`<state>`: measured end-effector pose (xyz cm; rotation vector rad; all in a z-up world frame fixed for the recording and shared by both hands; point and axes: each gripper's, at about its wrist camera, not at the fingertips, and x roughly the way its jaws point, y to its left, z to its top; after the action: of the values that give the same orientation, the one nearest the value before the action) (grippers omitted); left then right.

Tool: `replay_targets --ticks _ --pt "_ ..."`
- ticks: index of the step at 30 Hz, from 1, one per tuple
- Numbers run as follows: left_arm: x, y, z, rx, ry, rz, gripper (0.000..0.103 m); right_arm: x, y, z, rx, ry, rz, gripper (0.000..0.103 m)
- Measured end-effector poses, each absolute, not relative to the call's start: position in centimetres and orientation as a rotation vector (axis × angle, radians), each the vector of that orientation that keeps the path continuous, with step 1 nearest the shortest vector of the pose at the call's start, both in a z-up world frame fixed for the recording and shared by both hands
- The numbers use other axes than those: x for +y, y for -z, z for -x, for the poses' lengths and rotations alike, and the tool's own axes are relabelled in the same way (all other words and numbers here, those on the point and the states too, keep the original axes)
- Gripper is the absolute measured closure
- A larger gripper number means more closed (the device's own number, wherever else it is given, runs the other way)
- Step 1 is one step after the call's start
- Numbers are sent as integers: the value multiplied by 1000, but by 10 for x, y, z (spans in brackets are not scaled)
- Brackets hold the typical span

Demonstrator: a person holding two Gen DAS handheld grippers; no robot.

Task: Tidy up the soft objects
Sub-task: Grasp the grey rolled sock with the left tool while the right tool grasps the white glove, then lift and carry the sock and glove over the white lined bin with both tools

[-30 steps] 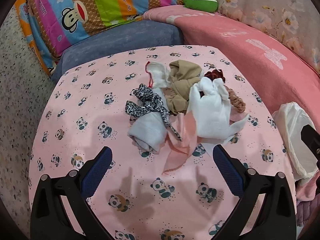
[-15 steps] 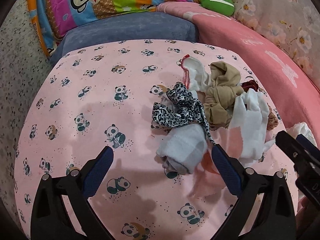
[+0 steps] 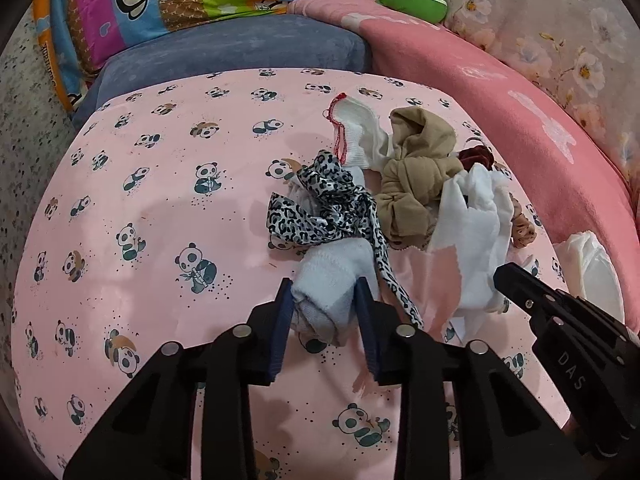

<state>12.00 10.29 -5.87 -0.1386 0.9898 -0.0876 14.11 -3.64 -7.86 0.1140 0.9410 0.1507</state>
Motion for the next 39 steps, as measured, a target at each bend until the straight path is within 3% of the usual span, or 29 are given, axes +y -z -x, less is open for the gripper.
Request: replay_targets --ticks 12,13,18,20,23,25,26,27,39 --pt "102 18 -94 889 81 106 80 -44 36 -115 860 -160 -129 99" --pt "103 15 -92 882 82 106 80 -46 37 -115 867 -162 -137 96" --pt "105 11 -92 871 73 95 80 -46 54 -124 907 -160 -152 53" --pt "106 13 -94 875 69 91 80 -44 64 -131 924 -152 -151 52" --pt "107 16 -99 883 60 87 80 -40 79 -143 949 -153 -159 52" --pt "108 16 -97 882 58 85 80 -38 88 -148 975 -165 -163 68" --pt "109 17 -98 883 56 84 80 -36 92 -150 990 -178 -170 88" --pt "109 17 -98 884 55 85 80 -35 95 -151 1004 -187 -177 96" --pt "93 -3 -87 841 89 75 80 -44 26 -109 846 -244 -220 98"
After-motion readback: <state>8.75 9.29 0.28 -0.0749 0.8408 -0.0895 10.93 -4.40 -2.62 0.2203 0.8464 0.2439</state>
